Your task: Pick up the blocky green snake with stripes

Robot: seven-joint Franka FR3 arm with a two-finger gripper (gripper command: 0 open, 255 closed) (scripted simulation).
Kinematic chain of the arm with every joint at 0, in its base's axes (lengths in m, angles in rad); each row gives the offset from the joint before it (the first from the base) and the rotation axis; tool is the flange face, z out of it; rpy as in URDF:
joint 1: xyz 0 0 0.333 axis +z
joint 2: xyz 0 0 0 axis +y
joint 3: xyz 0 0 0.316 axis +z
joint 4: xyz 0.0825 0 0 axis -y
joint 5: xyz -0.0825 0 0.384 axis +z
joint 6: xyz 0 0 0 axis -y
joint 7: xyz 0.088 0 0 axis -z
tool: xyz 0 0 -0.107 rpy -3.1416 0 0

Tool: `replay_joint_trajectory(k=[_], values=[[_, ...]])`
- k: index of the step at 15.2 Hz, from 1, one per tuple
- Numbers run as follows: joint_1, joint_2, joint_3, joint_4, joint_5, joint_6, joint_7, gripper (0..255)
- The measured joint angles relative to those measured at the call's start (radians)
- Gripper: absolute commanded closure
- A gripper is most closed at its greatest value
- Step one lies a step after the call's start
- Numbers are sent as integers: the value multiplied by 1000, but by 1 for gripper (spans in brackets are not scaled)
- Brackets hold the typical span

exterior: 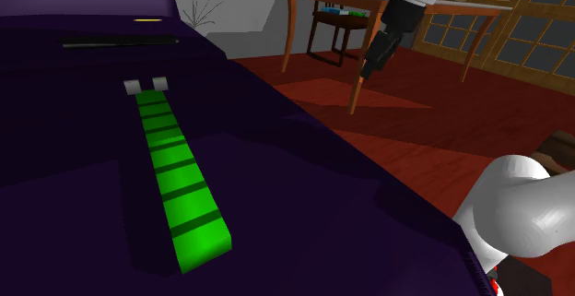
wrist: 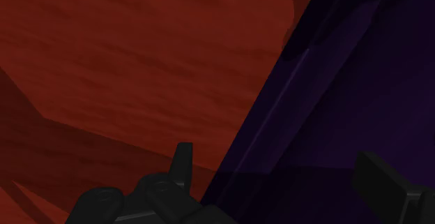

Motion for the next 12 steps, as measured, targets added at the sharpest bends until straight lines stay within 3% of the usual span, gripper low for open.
replay_joint_trajectory(k=[3, 12], values=[[5, 6, 28, 0, 14, 1, 37, 0], [31, 117, 235, 95, 105, -18, 316, 0]])
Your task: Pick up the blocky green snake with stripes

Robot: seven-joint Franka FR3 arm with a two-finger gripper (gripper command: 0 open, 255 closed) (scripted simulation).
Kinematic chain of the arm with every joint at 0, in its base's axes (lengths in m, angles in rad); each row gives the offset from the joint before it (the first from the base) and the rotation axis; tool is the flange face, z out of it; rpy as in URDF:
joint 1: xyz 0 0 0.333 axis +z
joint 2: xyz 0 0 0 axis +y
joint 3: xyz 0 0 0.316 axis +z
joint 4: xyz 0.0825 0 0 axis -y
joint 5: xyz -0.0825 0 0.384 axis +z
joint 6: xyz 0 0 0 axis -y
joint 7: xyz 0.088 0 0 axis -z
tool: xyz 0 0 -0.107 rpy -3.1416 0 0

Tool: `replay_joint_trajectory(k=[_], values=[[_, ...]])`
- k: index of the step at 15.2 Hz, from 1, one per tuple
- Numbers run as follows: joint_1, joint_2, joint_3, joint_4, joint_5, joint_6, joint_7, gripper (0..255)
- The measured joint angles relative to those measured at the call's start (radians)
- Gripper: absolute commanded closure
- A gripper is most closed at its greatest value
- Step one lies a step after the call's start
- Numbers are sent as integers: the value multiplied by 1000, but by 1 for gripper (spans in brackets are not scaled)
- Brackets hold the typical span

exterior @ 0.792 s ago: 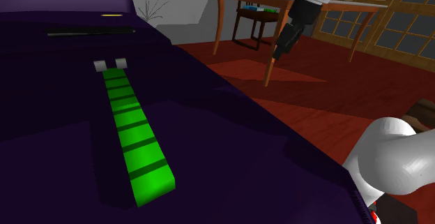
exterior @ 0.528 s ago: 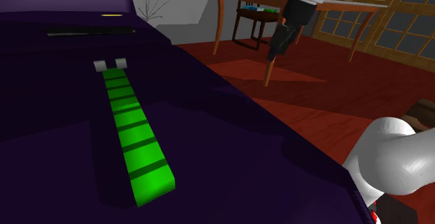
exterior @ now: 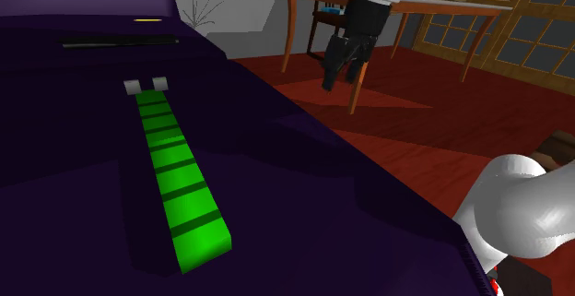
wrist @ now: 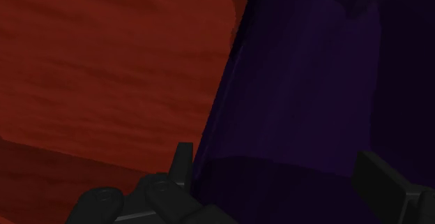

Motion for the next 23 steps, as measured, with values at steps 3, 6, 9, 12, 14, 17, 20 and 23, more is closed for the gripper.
replay_joint_trajectory(k=[3, 6, 9, 12, 14, 17, 20, 23], values=[[2, 73, 73, 69, 20, -5, 100, 0], [4, 143, 146, 132, 34, -5, 204, 0], [-1, 230, 211, 217, 30, -13, 300, 0], [-4, 334, 286, 304, 11, -8, 409, 0], [-4, 407, 334, 380, -10, -23, 485, 0], [7, 539, 408, 504, -66, -42, 609, 0], [38, 677, 464, 630, -140, -68, 728, 0], [108, 843, 501, 800, -238, -119, 850, 0]])
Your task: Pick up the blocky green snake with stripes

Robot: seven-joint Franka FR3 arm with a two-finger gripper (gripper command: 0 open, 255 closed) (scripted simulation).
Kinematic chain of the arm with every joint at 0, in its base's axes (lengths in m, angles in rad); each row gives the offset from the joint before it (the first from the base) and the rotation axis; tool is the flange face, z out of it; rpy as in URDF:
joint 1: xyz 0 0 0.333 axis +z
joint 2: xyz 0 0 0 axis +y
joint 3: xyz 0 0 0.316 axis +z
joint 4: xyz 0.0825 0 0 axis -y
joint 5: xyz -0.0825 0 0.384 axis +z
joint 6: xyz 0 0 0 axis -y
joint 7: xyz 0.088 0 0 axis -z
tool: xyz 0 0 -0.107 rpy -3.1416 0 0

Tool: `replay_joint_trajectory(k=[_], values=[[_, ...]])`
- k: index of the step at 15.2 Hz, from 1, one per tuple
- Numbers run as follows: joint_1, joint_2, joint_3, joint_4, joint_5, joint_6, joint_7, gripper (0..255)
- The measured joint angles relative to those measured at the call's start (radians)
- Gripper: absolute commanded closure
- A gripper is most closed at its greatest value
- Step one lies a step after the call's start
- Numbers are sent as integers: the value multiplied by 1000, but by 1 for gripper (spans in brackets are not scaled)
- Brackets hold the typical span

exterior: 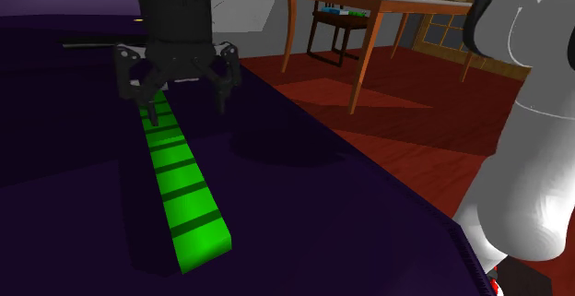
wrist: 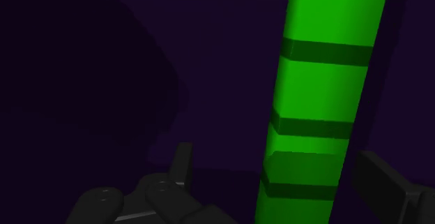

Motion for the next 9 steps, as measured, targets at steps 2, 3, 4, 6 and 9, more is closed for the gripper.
replay_joint_trajectory(k=[2, 3, 4, 6, 9], values=[[70, 115, 7, 135, -68, -50, 72, 0], [85, 138, 6, 156, -81, -54, 86, 0], [91, 149, 4, 159, -87, -49, 93, 0], [89, 152, 3, 136, -88, -24, 97, 0], [72, 134, 3, 73, -76, 23, 94, 0]])
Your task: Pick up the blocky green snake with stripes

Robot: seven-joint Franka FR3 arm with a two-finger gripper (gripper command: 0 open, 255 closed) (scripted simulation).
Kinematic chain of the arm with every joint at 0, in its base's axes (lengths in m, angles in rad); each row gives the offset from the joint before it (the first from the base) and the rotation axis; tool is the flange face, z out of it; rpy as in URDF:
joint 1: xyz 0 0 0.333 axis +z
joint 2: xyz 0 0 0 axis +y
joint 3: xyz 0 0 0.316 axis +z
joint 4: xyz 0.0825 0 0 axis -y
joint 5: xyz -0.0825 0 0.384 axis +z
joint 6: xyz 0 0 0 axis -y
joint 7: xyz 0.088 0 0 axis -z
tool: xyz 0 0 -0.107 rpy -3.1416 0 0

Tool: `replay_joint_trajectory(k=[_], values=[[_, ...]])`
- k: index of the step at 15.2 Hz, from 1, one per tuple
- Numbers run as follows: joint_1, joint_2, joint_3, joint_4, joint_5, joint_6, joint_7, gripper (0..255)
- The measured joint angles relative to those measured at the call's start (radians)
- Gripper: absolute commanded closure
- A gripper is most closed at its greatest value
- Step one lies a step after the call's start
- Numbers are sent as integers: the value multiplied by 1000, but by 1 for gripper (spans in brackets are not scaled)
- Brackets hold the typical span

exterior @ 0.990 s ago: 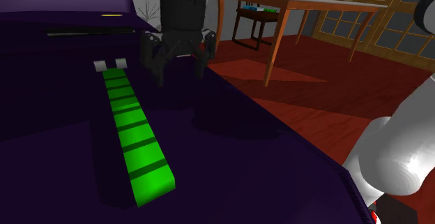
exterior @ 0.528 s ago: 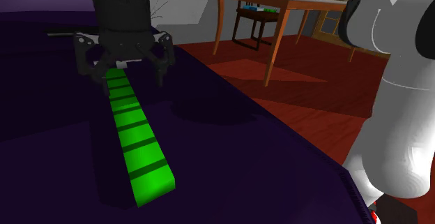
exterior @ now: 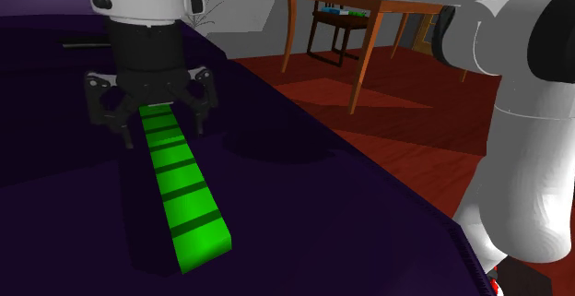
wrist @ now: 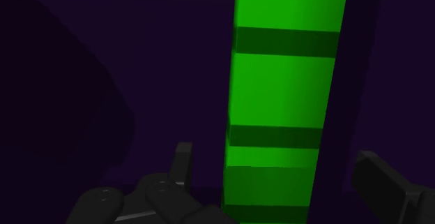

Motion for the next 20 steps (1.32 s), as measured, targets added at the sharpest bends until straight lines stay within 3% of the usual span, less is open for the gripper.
replay_joint_trajectory(k=[1, 2, 12, 20], values=[[-2, -1, 0, -13, 1, 12, 0, 0], [-3, -2, 0, -20, 1, 19, 0, 255], [-4, -2, 0, -25, 1, 24, 1, 255], [34, 35, 0, 121, -23, -90, 8, 255]])
